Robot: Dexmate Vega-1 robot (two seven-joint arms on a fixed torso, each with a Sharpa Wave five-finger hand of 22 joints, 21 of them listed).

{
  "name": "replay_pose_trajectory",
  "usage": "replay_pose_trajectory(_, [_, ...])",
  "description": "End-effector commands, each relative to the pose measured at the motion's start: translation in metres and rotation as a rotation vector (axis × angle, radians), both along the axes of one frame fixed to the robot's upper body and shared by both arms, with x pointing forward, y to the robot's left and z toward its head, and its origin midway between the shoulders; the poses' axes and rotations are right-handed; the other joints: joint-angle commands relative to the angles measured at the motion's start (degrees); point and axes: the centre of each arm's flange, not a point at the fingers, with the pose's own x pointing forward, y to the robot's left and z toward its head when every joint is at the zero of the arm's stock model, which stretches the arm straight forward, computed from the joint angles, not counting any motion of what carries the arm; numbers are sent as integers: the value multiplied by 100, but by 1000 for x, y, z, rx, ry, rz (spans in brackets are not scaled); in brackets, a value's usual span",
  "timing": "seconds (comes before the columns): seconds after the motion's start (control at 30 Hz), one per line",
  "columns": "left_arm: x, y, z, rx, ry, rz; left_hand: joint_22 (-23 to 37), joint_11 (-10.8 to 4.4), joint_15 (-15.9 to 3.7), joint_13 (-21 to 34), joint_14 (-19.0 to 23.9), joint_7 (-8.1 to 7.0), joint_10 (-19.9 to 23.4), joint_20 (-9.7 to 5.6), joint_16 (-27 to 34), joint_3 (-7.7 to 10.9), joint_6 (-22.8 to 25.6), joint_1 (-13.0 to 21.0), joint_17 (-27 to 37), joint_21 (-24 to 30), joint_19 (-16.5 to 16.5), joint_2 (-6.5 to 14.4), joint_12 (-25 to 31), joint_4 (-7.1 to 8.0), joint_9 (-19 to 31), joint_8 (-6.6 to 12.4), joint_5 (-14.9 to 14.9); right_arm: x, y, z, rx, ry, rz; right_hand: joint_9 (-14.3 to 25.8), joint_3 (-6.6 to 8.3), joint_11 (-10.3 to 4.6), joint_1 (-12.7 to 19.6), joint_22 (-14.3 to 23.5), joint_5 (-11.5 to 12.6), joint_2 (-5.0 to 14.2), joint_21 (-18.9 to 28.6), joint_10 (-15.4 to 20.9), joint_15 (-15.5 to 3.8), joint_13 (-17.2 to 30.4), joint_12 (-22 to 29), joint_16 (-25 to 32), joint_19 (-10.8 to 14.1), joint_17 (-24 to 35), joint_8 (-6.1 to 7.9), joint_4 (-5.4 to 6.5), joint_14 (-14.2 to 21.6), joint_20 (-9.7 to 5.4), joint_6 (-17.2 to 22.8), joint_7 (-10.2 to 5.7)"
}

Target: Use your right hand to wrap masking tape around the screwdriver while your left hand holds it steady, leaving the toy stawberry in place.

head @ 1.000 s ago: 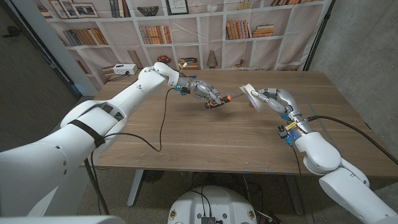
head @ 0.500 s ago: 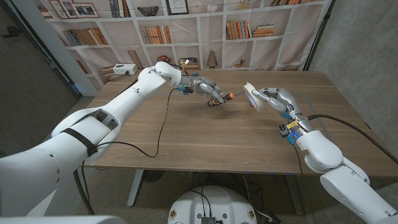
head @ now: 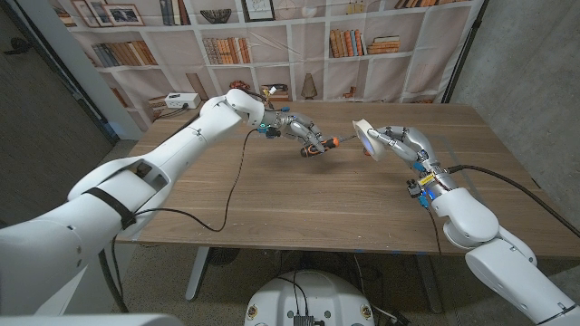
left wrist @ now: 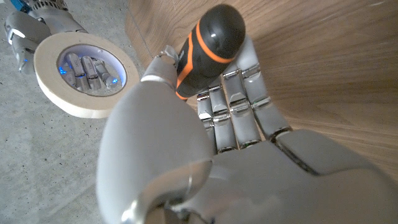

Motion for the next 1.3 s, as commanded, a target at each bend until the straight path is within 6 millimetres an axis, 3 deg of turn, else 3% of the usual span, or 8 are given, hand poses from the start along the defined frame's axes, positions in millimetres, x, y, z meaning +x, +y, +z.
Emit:
replay_pose_trajectory(0.03, [3,-3,0,50,-5,7,7,-578,-1690,685,1715,-216,621,-536,3,1050,591,82,28,54,-17,327,29,-195,797,24,-4,-5,0,3,17,-34,-22,14,910,-54,653,-4,23,674,48,5,-424,14,59,42,-9,6,1545,78,-39,-17,34,-3])
replay_pose_trajectory(0.33, [6,-4,1,33,-13,4,5,-589,-1688,701,1727,-222,631,-534,-3,1071,608,65,29,60,-28,325,12,-195,813,6,-10,-6,10,15,28,-89,46,12,928,-61,655,-9,27,673,80,3,-433,-4,62,37,-19,-8,1550,73,-43,-17,21,-10])
replay_pose_trajectory(0.53, [6,0,6,-16,-32,8,3,-592,-1688,725,1727,-227,615,-534,-13,1087,614,54,24,63,-36,324,-1,-196,821,-10,-14,-5,21,19,-55,-40,53,6,946,-40,660,-14,29,661,112,36,-418,-36,67,42,-11,-14,1560,60,-7,-10,34,-8])
replay_pose_trajectory(0.83, [8,0,11,-61,-48,19,4,-589,-1689,716,1732,-227,639,-540,-19,1105,618,46,27,72,-41,318,-23,-201,831,-30,-19,3,22,12,-91,67,78,21,973,5,692,-18,23,648,172,109,-371,-69,90,59,26,-41,1581,13,46,39,34,5])
replay_pose_trajectory(1.03, [8,-2,12,-55,-27,-2,5,-579,-1688,729,1743,-232,654,-538,-20,1117,631,34,30,80,-44,316,-29,-200,840,-43,-24,-2,16,11,-119,67,-26,10,972,26,685,-20,4,652,217,93,-351,-54,106,88,28,-46,1587,2,47,52,49,26])
replay_pose_trajectory(1.3, [9,-3,10,-76,35,-34,4,-565,-1688,735,1735,-226,650,-539,-35,1138,636,29,27,89,-46,310,-56,-208,857,-61,-28,0,7,7,-76,47,-40,8,971,-15,671,-24,-14,661,258,76,-368,-48,118,113,3,-49,1585,2,19,48,20,19])
